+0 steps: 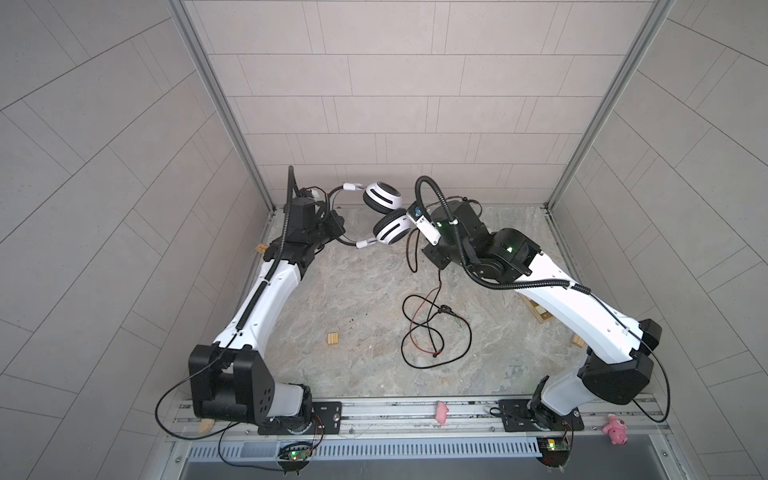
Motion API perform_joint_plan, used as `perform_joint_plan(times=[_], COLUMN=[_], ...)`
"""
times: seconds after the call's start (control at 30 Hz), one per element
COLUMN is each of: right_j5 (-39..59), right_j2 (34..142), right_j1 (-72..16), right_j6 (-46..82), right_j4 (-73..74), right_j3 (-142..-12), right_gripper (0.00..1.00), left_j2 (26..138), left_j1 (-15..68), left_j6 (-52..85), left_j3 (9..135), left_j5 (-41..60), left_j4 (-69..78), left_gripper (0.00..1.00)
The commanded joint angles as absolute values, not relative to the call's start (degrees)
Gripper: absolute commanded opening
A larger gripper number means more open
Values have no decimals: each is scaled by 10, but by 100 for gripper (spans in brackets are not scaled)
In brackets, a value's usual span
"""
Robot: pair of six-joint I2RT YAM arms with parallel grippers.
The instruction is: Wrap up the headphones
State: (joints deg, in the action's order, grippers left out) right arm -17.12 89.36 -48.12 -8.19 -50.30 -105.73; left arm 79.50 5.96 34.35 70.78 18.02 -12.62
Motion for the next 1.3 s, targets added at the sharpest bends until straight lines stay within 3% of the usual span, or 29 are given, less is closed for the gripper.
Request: perform_joint_plan(times=[0.0, 0.3, 0.47, 0.7, 0.83, 1.1, 1.27], right_j5=[-229, -317, -404, -439, -428, -354, -321], right_j2=[894, 984, 1013, 1024, 1015, 955, 976], right_j1=[-498, -595, -595, -568, -537, -479, -479], right_j6=[-110, -124, -139, -138, -132, -124, -137], right_j4=[-555, -619, -630, -672, -687, -604, -595], right_j3=[-1098, -1202, -1240, -1327, -1327, -1202, -1217], right_gripper=[0, 0, 0, 0, 0, 0, 0], left_j2=[790, 795, 789, 775, 774, 770, 784], left_j1=[61, 96, 111, 121, 120, 120, 128], left_j6=[334, 302, 272, 252, 250, 241, 238], left_j3=[743, 767, 780, 782, 785, 777, 785], left_j5=[181, 150, 123, 107, 111, 144, 186], left_j4=[-120, -168, -192, -200, -202, -181, -179], left_gripper=[0, 0, 0, 0, 0, 0, 0])
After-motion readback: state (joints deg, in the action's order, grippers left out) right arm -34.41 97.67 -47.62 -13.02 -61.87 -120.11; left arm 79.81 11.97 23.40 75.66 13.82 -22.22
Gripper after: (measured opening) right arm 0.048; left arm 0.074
